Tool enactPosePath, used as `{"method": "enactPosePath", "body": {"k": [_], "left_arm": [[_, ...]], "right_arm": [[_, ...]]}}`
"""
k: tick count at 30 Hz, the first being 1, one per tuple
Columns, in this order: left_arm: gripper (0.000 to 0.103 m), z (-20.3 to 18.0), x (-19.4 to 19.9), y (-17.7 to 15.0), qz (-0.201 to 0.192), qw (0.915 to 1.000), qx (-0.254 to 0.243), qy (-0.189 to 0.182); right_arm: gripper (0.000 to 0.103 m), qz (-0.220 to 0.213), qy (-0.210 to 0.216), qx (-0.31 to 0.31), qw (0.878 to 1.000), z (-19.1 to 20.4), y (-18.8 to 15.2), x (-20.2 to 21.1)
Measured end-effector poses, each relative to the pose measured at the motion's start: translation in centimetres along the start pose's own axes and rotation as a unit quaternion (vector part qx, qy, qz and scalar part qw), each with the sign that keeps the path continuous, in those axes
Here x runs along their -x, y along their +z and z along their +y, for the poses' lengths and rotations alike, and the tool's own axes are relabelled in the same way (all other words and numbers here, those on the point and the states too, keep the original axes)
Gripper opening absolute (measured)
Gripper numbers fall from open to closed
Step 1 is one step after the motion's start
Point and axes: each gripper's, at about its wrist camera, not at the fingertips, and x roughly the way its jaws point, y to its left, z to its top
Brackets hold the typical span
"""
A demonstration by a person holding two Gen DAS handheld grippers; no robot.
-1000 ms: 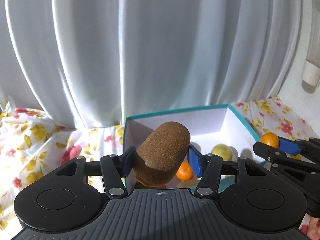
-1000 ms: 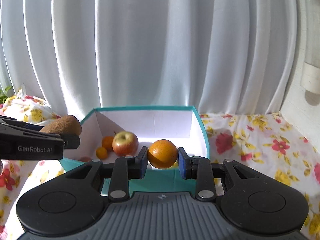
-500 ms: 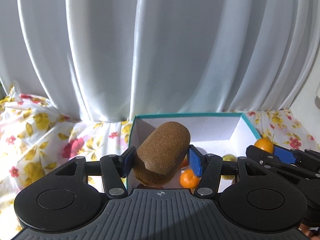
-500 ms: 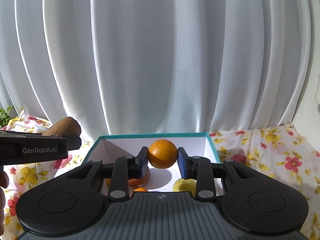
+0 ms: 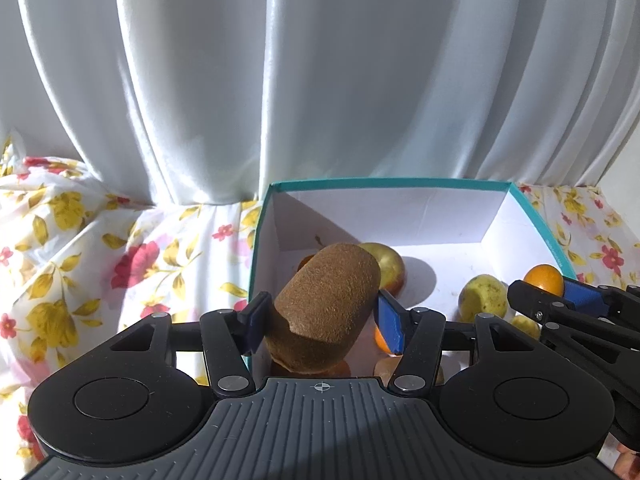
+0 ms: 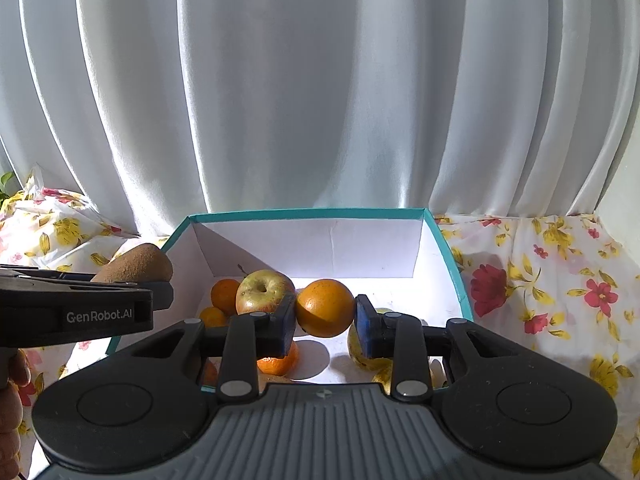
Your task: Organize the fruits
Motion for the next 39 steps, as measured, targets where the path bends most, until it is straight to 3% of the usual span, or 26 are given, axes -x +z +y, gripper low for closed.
{"method": "enactPosePath", "body": {"k": [20, 23, 25, 26, 31, 34, 39], "left_arm": [[0.062, -0.8, -4.0, -1.0, 0.060, 0.9980, -0.020, 0.009], [0.061, -1.1, -3.7, -1.2, 0.044, 0.9985, -0.028, 0.014], [0.072, -1.2, -3.3, -1.1, 0.034, 0.9987, -0.035, 0.017], [0.075, -1.1, -3.1, -1.1, 0.031, 0.9988, -0.034, 0.018], [0.082, -0.5, -1.6, -1.3, 0.015, 0.9994, -0.025, 0.020], [0.088, -0.2, -0.2, -1.7, -0.001, 0.9995, -0.029, 0.009], [0.092, 0.0, 1.5, -2.5, -0.010, 0.9994, -0.031, 0.013]], "right_arm": [[0.031, 0.045, -0.015, 0.019, 0.999, -0.3, -0.9, -4.0], [0.031, 0.050, -0.018, 0.019, 0.998, -0.4, -1.0, -4.3], [0.032, 0.048, -0.020, 0.018, 0.998, -0.4, -1.1, -4.3], [0.036, 0.048, -0.021, 0.016, 0.998, -0.5, -1.1, -4.3], [0.087, 0.029, -0.032, 0.004, 0.999, -0.8, -1.3, -3.0], [0.101, 0.011, -0.037, -0.010, 0.999, -1.3, -1.7, -1.8], [0.103, 0.006, -0.043, -0.020, 0.999, -1.4, -2.6, 0.1]]}}
